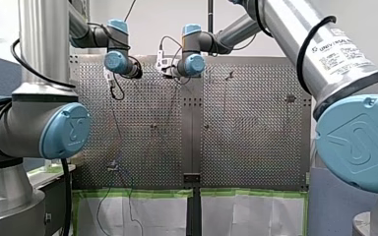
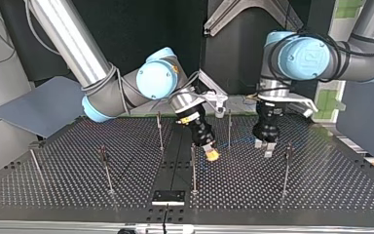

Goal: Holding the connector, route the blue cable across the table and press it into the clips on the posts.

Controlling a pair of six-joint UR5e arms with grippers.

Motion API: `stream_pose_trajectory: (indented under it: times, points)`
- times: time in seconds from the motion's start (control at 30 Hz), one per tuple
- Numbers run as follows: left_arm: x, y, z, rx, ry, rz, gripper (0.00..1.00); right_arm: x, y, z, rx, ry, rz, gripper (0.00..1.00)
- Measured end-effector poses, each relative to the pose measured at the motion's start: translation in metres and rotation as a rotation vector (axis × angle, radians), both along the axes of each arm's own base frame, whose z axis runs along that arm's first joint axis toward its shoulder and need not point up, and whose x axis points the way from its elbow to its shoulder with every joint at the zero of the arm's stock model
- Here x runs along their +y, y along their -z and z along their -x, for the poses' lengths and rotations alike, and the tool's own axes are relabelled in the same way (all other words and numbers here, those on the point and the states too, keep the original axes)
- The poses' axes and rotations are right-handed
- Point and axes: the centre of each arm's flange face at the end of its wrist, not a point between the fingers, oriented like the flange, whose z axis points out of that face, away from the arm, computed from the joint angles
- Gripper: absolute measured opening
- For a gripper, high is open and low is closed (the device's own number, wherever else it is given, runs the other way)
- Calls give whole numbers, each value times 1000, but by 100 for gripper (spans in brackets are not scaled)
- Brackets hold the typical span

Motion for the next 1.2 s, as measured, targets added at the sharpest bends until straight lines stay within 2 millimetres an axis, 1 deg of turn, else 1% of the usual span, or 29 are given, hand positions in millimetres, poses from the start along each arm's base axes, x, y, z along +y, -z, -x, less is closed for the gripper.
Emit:
stream_pose_trajectory:
  times: [0.2,0.3,0.63,0.67,0.7,0.73,0.77,0.8,0.83,0.87,0.9,0.93,0.97,1.0,1.2]
  points:
    - [0,0,-22,-6,-29,-2,100,0,0,0,0,0,0,0]
    - [-1,3,-29,-1,-31,-8,100,0,0,0,0,1,0,0]
    - [-1,5,-32,4,-31,-10,100,0,1,0,1,1,-1,0]
    - [-1,5,-32,4,-33,-10,91,0,1,0,1,1,-1,0]
    - [-1,5,-32,5,-36,-10,75,0,1,0,1,0,-1,0]
    - [0,5,-32,5,-41,-9,75,0,1,0,1,0,-1,0]
    - [0,5,-32,5,-46,-9,64,0,1,0,1,0,-1,0]
    - [1,5,-32,6,-54,-9,51,0,1,0,1,0,-1,0]
    - [2,5,-32,6,-61,-10,51,0,1,0,1,0,-1,0]
    - [2,5,-32,7,-67,-10,34,0,1,0,2,0,-2,0]
    - [3,5,-31,9,-74,-10,23,0,2,0,2,0,-2,0]
    - [4,5,-31,10,-80,-11,23,0,2,0,2,1,-2,0]
    - [4,6,-31,12,-85,-13,8,0,2,0,2,1,-2,0]
    - [5,6,-31,15,-92,-16,0,0,2,0,2,1,-2,0]
    - [5,7,-29,29,-106,-26,0,0,2,0,3,1,-3,0]
